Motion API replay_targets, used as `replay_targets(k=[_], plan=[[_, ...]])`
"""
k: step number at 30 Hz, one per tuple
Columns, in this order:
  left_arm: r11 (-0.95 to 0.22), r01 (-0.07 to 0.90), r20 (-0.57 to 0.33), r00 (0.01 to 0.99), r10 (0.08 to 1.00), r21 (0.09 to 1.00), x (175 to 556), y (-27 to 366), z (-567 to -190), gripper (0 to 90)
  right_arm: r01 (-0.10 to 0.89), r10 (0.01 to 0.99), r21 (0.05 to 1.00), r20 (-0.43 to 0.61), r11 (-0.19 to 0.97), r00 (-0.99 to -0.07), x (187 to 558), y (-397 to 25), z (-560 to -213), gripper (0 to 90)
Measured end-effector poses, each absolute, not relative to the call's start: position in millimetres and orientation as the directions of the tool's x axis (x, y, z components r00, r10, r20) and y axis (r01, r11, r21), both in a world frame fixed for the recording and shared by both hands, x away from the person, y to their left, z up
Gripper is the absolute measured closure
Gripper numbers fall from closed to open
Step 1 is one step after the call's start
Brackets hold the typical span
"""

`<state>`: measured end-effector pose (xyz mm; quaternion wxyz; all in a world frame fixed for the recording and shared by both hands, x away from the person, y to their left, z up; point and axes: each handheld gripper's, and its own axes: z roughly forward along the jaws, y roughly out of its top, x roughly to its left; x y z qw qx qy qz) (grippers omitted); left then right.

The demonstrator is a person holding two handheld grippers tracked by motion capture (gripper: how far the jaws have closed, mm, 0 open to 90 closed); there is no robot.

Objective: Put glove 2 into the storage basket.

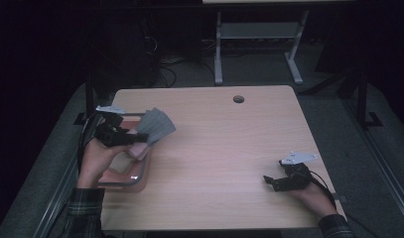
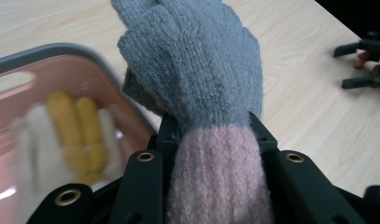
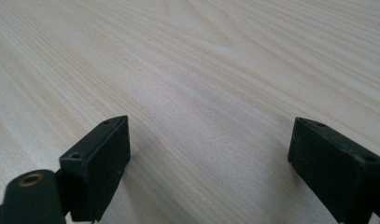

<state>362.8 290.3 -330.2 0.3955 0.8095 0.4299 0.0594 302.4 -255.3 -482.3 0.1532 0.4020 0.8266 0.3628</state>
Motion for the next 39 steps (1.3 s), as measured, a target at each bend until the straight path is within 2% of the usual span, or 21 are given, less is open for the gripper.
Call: replay_targets(k=[9,14,18,39], plan=[[-0.23,0.684,-0.252,0.528,0.811,0.693,359,335,-334,65.2,0.555,0.777,0.723,0.04,0.412,-0.629,302,-255,-482,12.6],[-0.223,0.714,-0.245,0.489,0.837,0.664,363,348,-345,65.1,0.555,0.777,0.723,0.04,0.411,-0.628,302,-255,-482,12.6],[-0.216,0.736,-0.266,0.478,0.837,0.642,369,348,-356,64.9,0.555,0.777,0.723,0.04,0.411,-0.628,302,-255,-482,12.6],[-0.239,0.812,-0.251,0.421,0.872,0.532,388,345,-399,60.7,0.557,0.779,0.722,0.04,0.41,-0.625,303,-255,-482,12.6]])
